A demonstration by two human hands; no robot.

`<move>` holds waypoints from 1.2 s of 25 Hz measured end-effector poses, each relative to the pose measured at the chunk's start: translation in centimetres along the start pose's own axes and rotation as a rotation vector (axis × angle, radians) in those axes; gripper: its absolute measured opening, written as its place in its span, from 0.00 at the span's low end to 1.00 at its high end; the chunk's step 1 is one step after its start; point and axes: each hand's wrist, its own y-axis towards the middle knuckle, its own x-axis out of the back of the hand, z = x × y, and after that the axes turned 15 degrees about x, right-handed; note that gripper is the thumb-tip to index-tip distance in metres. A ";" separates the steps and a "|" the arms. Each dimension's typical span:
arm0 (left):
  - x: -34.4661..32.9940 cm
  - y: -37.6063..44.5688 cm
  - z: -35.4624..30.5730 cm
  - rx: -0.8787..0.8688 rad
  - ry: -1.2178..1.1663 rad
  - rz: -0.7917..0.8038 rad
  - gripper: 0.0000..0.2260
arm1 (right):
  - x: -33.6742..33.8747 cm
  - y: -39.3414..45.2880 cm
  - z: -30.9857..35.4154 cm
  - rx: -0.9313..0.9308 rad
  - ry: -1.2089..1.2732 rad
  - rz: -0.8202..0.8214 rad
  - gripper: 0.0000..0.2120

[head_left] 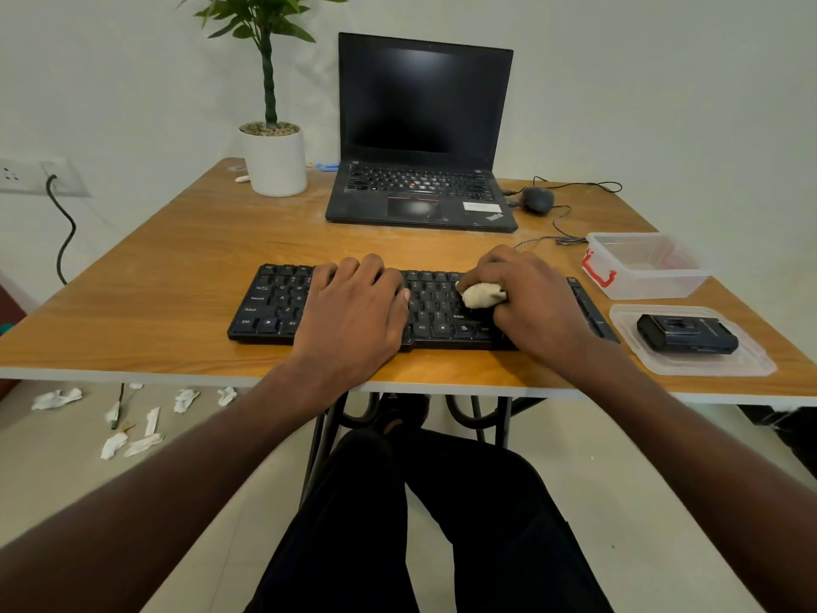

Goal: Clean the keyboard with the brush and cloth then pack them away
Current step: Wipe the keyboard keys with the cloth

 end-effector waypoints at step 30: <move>0.3 -0.2 -0.4 0.011 0.045 0.007 0.16 | 2.2 -1.9 1.0 0.147 -0.282 0.122 0.25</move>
